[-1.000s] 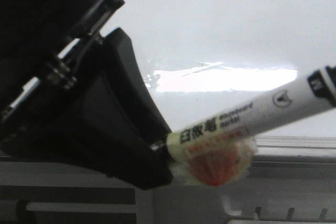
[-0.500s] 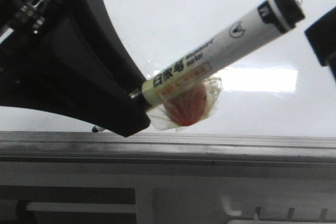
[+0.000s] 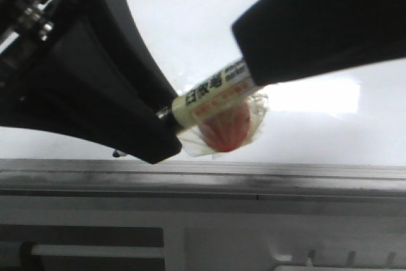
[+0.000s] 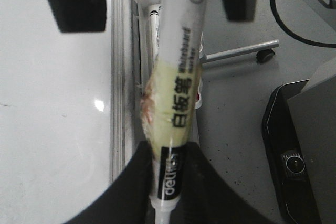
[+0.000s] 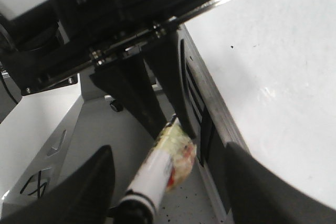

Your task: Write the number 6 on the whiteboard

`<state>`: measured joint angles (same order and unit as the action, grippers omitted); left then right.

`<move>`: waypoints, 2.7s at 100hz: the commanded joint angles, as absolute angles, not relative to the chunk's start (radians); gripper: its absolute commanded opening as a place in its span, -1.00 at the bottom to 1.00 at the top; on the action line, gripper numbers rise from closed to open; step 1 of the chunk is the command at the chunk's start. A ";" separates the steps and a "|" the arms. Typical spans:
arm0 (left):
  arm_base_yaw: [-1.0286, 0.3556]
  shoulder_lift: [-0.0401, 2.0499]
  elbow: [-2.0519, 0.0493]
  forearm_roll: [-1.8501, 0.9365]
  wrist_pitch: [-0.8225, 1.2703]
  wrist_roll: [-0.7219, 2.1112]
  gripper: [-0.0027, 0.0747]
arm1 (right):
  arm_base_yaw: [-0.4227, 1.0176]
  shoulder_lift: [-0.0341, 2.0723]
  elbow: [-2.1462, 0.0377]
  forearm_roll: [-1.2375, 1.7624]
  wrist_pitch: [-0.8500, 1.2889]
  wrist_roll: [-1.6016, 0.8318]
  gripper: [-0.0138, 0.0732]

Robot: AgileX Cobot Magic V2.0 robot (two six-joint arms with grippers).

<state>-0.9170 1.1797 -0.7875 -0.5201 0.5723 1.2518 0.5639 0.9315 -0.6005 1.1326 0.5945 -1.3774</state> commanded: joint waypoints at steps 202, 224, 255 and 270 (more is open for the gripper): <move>-0.617 0.274 -0.413 -0.720 0.307 0.638 -0.98 | 0.448 0.818 -0.948 0.641 0.844 -0.841 -0.82; -0.617 0.276 -0.413 -0.718 0.305 0.640 -0.98 | 0.448 0.816 -1.000 0.549 0.854 -0.745 -0.81; -0.617 0.276 -0.413 -0.721 0.305 0.640 -0.98 | 0.448 0.739 -0.830 0.499 0.537 -0.735 -0.78; -0.617 0.276 -0.413 -0.721 0.307 0.640 -0.98 | 0.448 0.606 -0.700 0.499 0.420 -0.691 -0.78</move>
<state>-0.6203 0.2687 -0.3871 -0.6930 0.3690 0.6467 0.4538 0.6869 -0.7344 0.4855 0.5598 -0.7074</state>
